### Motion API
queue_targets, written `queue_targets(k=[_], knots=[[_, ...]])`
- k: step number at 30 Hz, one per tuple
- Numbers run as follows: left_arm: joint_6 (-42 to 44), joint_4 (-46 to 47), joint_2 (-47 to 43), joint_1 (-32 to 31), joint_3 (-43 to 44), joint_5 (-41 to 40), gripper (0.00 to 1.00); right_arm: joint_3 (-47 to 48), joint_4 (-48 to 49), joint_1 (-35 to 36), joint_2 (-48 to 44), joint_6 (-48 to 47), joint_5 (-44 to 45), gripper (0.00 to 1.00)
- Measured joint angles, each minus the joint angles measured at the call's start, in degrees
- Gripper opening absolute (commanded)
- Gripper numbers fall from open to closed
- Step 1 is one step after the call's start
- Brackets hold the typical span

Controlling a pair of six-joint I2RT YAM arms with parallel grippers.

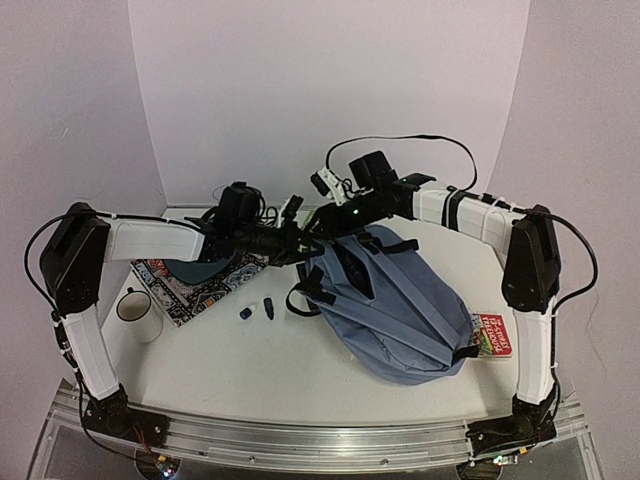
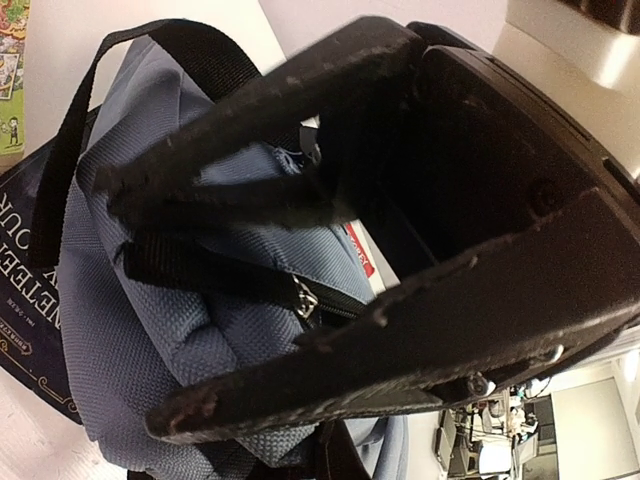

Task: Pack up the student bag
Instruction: Pick up the pocket on the back of the student bag, then zip the pocket on the back of the student bag.

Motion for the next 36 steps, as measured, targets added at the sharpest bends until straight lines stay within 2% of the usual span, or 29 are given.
queue_targets(k=[9, 16, 20, 30, 36], knots=[[3.09, -2.53, -0.1, -0.97, 0.0, -2.89, 0.0, 0.46, -2.45, -0.04, 0.0, -1.26, -1.01, 0.01], [4.93, -5.94, -0.42, -1.2, 0.0, -6.37, 0.0, 0.39, -3.92, -0.21, -0.09, -1.96, -1.99, 0.0], [3.85, -6.82, -0.63, -1.36, -0.01, -7.93, 0.0, -2.76, -3.77, -0.4, -2.21, -2.67, -2.01, 0.0], [-6.85, -4.93, -0.91, -0.64, -0.43, -10.99, 0.0, -21.03, 2.21, -0.43, -15.02, -3.14, -2.24, 0.0], [-14.81, -2.19, -0.91, -0.46, -0.46, -11.89, 0.0, -31.11, 6.31, -0.43, -18.76, -2.81, -3.46, 0.0]])
